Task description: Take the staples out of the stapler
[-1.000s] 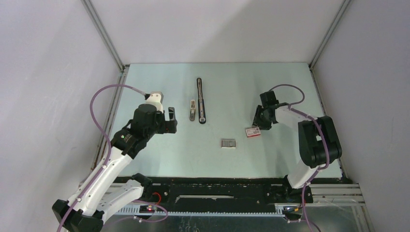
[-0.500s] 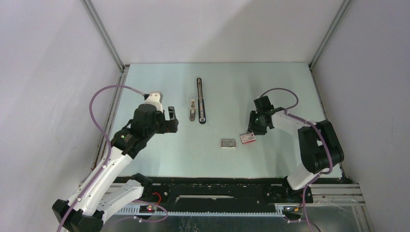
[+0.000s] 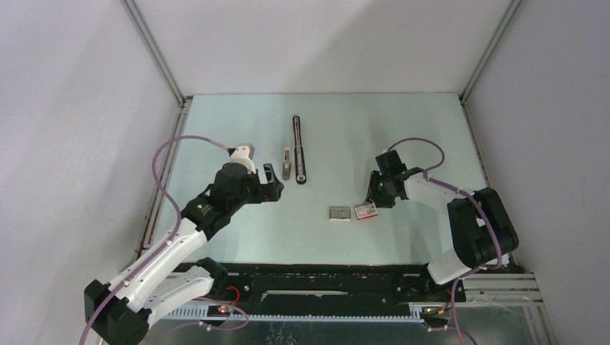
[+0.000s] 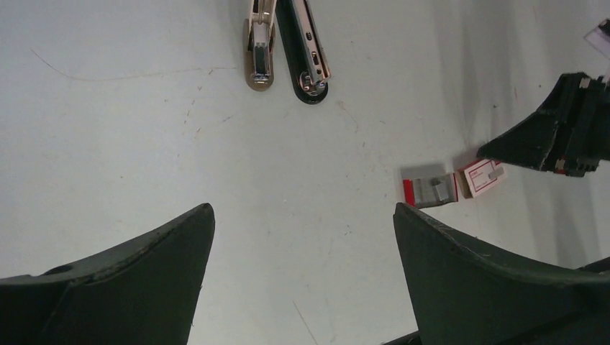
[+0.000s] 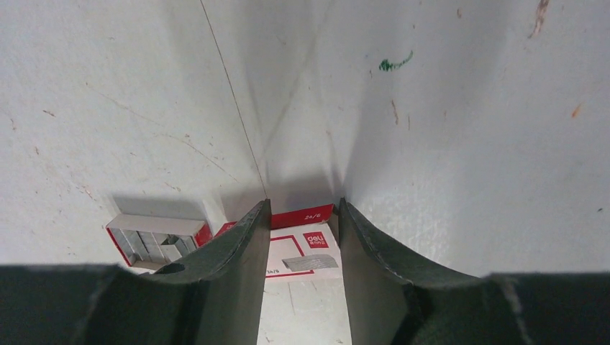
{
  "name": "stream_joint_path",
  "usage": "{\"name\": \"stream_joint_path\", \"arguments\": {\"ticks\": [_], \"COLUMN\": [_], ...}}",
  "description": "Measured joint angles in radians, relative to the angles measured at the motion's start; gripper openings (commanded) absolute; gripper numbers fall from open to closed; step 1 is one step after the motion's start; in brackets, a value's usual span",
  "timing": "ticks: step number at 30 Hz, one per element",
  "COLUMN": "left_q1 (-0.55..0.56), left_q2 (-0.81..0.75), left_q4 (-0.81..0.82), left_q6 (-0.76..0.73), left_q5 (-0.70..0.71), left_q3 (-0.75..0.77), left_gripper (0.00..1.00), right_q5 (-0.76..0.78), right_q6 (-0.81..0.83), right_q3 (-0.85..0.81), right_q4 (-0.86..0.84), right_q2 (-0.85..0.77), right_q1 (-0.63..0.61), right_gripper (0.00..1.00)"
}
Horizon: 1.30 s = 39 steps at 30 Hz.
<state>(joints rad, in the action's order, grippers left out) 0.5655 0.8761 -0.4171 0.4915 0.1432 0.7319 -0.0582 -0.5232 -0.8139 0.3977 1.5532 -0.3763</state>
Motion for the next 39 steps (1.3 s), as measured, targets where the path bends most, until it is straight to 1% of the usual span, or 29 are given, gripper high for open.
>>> {"name": "stream_joint_path", "arguments": {"ticks": [6, 12, 17, 20, 24, 31, 35, 39], "left_q1": [0.001, -0.006, -0.067, -0.09, -0.095, -0.095, -0.097, -0.097], "left_q2": [-0.02, -0.069, -0.153, -0.161, -0.154, -0.141, -0.065, -0.005], "left_q4": [0.066, 0.132, 0.204, 0.23, 0.238, 0.298, 0.338, 0.4], "left_q6": [0.05, 0.096, 0.149, 0.159, 0.158, 0.154, 0.155, 0.156], "left_q5": [0.014, 0.073, 0.042, 0.013, -0.007, -0.052, -0.114, -0.188], "left_q3": [-0.045, -0.072, -0.138, -0.157, -0.161, -0.176, -0.179, -0.208], "left_gripper": [1.0, 1.0, 1.0, 1.0, 1.0, 1.0, 1.0, 1.0], "right_q5": [0.009, 0.021, 0.031, 0.036, 0.05, 0.037, 0.006, -0.024], "right_q6": [-0.069, -0.119, -0.154, -0.169, -0.18, -0.142, -0.072, -0.009], "right_q3": [0.06, 0.087, 0.106, 0.124, 0.139, 0.139, 0.139, 0.147], "right_q4": [-0.023, -0.029, -0.029, -0.024, -0.02, -0.008, 0.026, 0.059], "right_q2": [-0.056, -0.086, -0.111, -0.138, -0.193, -0.283, -0.288, -0.294], "right_q1": [-0.013, -0.019, -0.025, -0.025, -0.016, 0.024, 0.027, 0.015], "right_gripper": [0.5, 0.53, 0.56, 0.59, 0.61, 0.62, 0.65, 0.63]}}
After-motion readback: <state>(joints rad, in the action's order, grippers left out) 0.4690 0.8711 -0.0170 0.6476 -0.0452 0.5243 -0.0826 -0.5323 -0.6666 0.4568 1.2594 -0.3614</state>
